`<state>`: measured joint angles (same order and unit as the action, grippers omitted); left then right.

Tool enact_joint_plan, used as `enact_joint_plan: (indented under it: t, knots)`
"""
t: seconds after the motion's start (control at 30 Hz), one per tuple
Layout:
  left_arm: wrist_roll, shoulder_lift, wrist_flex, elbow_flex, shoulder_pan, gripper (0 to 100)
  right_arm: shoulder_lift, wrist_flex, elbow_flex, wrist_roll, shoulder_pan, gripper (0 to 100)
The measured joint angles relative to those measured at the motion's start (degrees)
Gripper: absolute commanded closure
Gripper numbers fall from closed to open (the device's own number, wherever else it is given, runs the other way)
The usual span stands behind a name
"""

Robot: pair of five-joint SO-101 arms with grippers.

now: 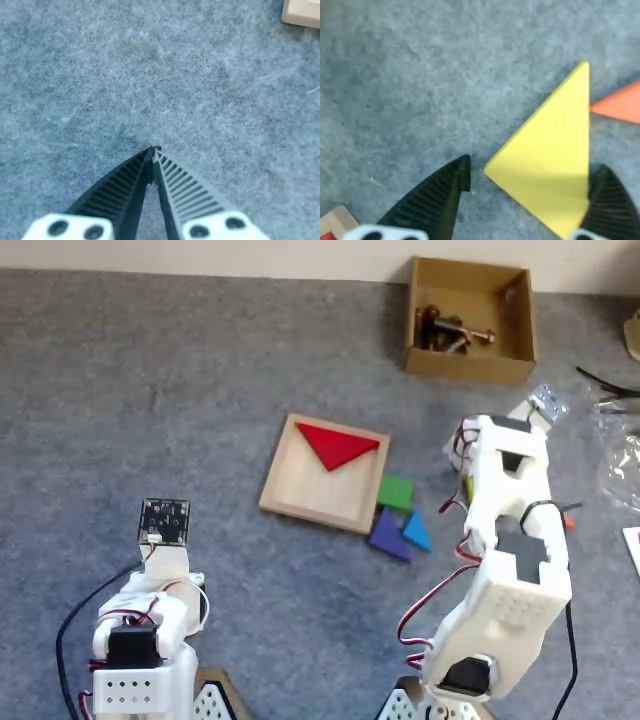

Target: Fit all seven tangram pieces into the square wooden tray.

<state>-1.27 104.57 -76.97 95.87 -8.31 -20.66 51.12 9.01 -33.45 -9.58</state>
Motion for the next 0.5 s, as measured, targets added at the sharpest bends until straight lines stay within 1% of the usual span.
enact_joint_plan:
  t: [0.07,0.27,0.43,0.5]
  knots:
    - [0.00,0.00,0.00,0.00,0.00,99,0.09,0.53,0.00,0.00,-0.09,82.6]
    - [0.00,0.00,0.00,0.00,0.00,99,0.18,0.62,0.00,0.00,-0.26,83.5]
    - [0.00,0.00,0.00,0.00,0.00,99,0.18,0.62,0.00,5.36,-0.26,84.1]
    - [0.00,0.00,0.00,0.00,0.00,99,0.18,0.62,0.00,6.59,-0.26,87.5]
